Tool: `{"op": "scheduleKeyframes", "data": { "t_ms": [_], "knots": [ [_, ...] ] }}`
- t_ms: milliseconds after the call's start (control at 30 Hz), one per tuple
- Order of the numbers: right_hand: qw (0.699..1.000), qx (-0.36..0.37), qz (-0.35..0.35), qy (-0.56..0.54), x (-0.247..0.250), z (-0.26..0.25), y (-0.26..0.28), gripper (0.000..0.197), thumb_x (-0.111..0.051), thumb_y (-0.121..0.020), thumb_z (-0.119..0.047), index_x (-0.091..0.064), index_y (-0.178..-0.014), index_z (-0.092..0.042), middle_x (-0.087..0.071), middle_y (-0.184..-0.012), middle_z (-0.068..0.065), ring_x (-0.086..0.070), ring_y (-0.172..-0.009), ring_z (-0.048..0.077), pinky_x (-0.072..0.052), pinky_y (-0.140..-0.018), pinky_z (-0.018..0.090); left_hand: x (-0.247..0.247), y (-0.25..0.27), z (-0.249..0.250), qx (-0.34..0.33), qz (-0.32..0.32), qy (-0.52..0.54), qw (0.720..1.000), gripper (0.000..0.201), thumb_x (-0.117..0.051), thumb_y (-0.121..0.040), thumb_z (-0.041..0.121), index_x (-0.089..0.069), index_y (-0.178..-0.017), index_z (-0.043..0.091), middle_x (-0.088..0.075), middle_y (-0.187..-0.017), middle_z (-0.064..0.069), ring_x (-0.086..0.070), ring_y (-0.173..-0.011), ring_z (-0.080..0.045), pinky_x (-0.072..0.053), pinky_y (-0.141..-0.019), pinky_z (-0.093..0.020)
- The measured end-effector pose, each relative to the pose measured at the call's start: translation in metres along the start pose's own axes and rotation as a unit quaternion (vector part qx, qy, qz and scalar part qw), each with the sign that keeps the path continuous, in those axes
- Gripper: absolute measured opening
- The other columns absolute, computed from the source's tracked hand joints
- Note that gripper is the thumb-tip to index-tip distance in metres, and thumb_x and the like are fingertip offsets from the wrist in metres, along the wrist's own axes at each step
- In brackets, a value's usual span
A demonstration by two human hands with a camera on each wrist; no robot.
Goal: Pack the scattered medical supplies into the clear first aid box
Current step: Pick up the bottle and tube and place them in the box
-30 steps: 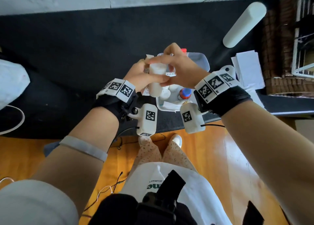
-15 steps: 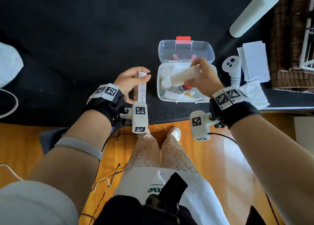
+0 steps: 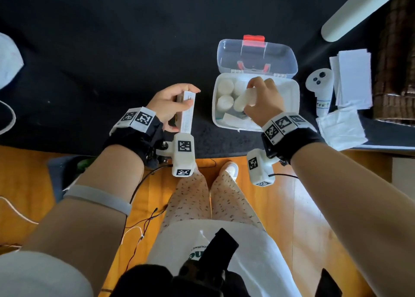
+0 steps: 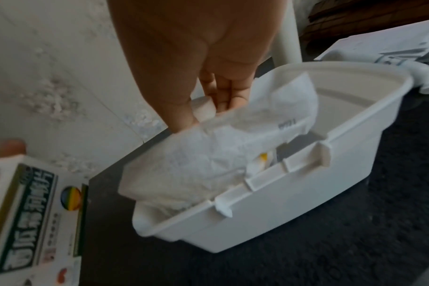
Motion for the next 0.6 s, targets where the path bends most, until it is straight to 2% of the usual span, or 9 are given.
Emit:
{"op": "scheduleKeyframes", "data": {
  "t_ms": [100,167,267,400,467,500,567,600],
  "knots": [
    [0.997,0.002,-0.023,0.068,-0.013,-0.003,-0.007,0.039,-0.061,-0.077,-0.014,-0.050,-0.114,-0.019,-0.042,-0.121,0.013,-0.053,-0.097,0.036,-0.045,-0.079,0.039,0.001,-0.005,-0.004,-0.003,-0.019,0.015,1.000,0.042,-0.047,-0.094,0.011,-0.060,-0.106,0.049,-0.050,-0.117,0.017,-0.045,-0.119,-0.017,-0.052,-0.073,-0.047],
    [0.991,0.008,-0.014,0.133,-0.017,-0.006,-0.011,0.035,-0.062,-0.079,-0.019,-0.054,-0.112,-0.024,-0.044,-0.120,0.012,-0.051,-0.102,0.035,-0.042,-0.088,0.041,0.004,-0.008,-0.008,0.003,-0.019,0.029,0.999,0.047,-0.046,-0.095,0.014,-0.051,-0.120,0.053,-0.048,-0.122,0.020,-0.042,-0.122,-0.016,-0.050,-0.078,-0.053],
    [0.981,0.033,0.006,0.193,-0.020,-0.011,-0.015,0.031,-0.060,-0.080,-0.018,-0.058,-0.109,-0.027,-0.045,-0.118,0.013,-0.048,-0.107,0.033,-0.034,-0.096,0.040,0.010,-0.009,-0.012,0.018,-0.010,0.060,0.998,0.050,-0.045,-0.096,0.019,-0.039,-0.130,0.055,-0.045,-0.134,0.011,-0.042,-0.124,-0.020,-0.049,-0.080,-0.055],
    [0.977,0.042,-0.006,0.211,-0.018,-0.015,-0.016,0.033,-0.064,-0.078,-0.022,-0.059,-0.110,-0.029,-0.047,-0.117,0.013,-0.050,-0.106,0.032,-0.030,-0.099,0.041,0.012,-0.009,-0.012,0.038,0.004,0.103,0.994,0.052,-0.044,-0.095,0.033,-0.024,-0.137,0.055,-0.040,-0.131,0.009,-0.043,-0.120,-0.025,-0.048,-0.078,-0.054],
    [0.982,0.040,-0.017,0.184,-0.011,-0.016,-0.012,0.039,-0.068,-0.076,-0.027,-0.057,-0.113,-0.029,-0.046,-0.117,0.012,-0.051,-0.104,0.031,-0.034,-0.097,0.040,0.011,-0.008,-0.006,0.043,0.015,0.107,0.993,0.054,-0.044,-0.093,0.043,-0.020,-0.140,0.051,-0.043,-0.132,0.004,-0.049,-0.117,-0.030,-0.050,-0.075,-0.047],
    [0.989,0.042,-0.015,0.140,-0.005,-0.018,-0.009,0.042,-0.069,-0.075,-0.028,-0.056,-0.115,-0.028,-0.046,-0.118,0.011,-0.052,-0.103,0.030,-0.037,-0.095,0.040,0.010,-0.008,-0.002,0.044,0.013,0.119,0.992,0.056,-0.047,-0.091,0.046,-0.023,-0.141,0.047,-0.047,-0.133,0.002,-0.052,-0.116,-0.029,-0.052,-0.076,-0.046],
    [0.997,0.074,0.014,0.008,0.014,-0.028,0.000,0.050,-0.072,-0.074,-0.027,-0.053,-0.120,-0.024,-0.045,-0.117,0.009,-0.052,-0.095,0.025,-0.046,-0.089,0.038,0.004,-0.007,0.008,0.041,0.002,0.140,0.989,0.055,-0.053,-0.085,0.049,-0.040,-0.137,0.035,-0.056,-0.130,0.001,-0.057,-0.115,-0.023,-0.051,-0.085,-0.048],
    [0.993,0.101,0.030,-0.053,0.025,-0.034,0.006,0.055,-0.072,-0.074,-0.024,-0.050,-0.124,-0.022,-0.045,-0.117,0.007,-0.050,-0.090,0.020,-0.046,-0.084,0.032,0.000,-0.006,0.017,0.036,-0.004,0.127,0.991,0.052,-0.055,-0.083,0.050,-0.049,-0.130,0.029,-0.060,-0.126,0.001,-0.059,-0.113,-0.020,-0.051,-0.086,-0.045]
  ]
}}
Point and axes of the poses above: each hand's wrist, its own y-axis away from the middle knuckle, its own x-axis out of the back of the hand, z = x × y, the point moved 7 cm from there along -y, towards the middle knuckle
